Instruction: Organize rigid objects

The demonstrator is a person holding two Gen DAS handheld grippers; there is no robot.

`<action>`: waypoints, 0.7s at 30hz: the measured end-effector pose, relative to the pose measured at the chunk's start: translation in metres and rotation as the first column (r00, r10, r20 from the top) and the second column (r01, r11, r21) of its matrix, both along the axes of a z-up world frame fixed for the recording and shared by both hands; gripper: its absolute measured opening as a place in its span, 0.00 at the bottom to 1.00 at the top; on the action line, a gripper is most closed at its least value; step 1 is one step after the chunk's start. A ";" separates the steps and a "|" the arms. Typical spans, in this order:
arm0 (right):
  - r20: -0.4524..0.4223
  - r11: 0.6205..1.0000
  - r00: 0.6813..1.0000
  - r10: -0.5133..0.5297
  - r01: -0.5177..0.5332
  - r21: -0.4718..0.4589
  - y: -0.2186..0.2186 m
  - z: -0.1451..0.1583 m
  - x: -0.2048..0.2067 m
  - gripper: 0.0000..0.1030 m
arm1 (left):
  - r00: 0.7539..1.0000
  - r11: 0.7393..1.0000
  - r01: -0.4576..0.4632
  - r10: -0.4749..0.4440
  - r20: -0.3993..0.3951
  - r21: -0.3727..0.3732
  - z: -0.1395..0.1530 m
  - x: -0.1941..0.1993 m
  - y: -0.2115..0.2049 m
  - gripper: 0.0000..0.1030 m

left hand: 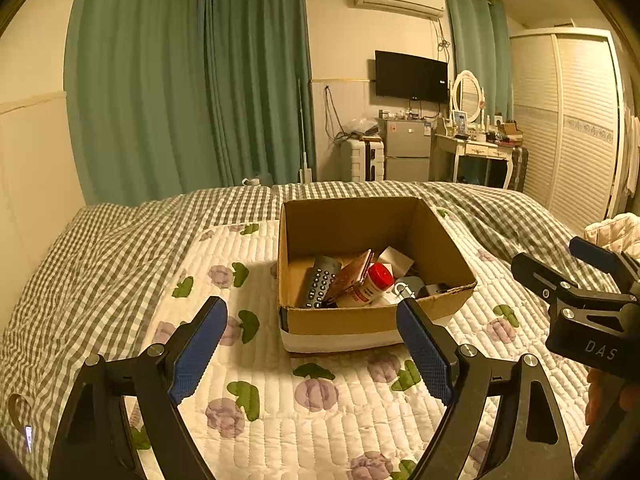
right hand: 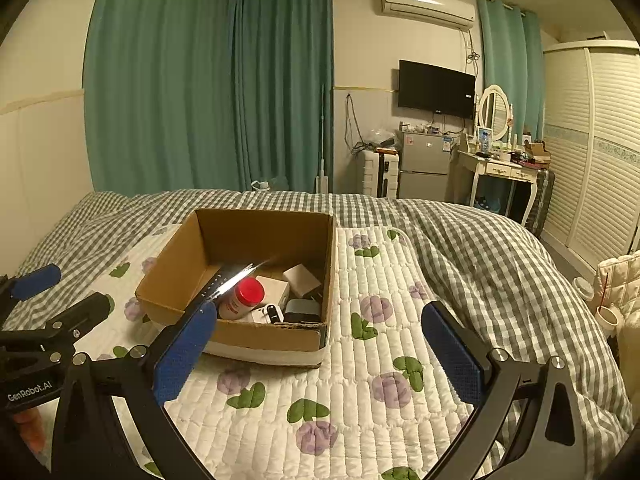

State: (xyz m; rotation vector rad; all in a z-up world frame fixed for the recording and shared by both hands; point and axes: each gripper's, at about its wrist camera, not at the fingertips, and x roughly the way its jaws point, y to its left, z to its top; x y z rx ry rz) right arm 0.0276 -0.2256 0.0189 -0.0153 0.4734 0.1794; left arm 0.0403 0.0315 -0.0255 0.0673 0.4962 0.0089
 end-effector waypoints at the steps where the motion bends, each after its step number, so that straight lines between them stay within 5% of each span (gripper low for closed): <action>1: 0.003 1.000 1.000 -0.004 0.004 -0.002 0.000 0.000 0.000 1.00 | 1.000 1.000 -0.002 0.002 0.000 0.001 0.000 0.000 0.000 0.86; 21: -0.010 1.000 1.000 -0.014 0.013 -0.014 0.002 -0.006 0.003 1.00 | 1.000 1.000 -0.007 0.007 0.013 0.001 0.002 -0.004 0.001 0.86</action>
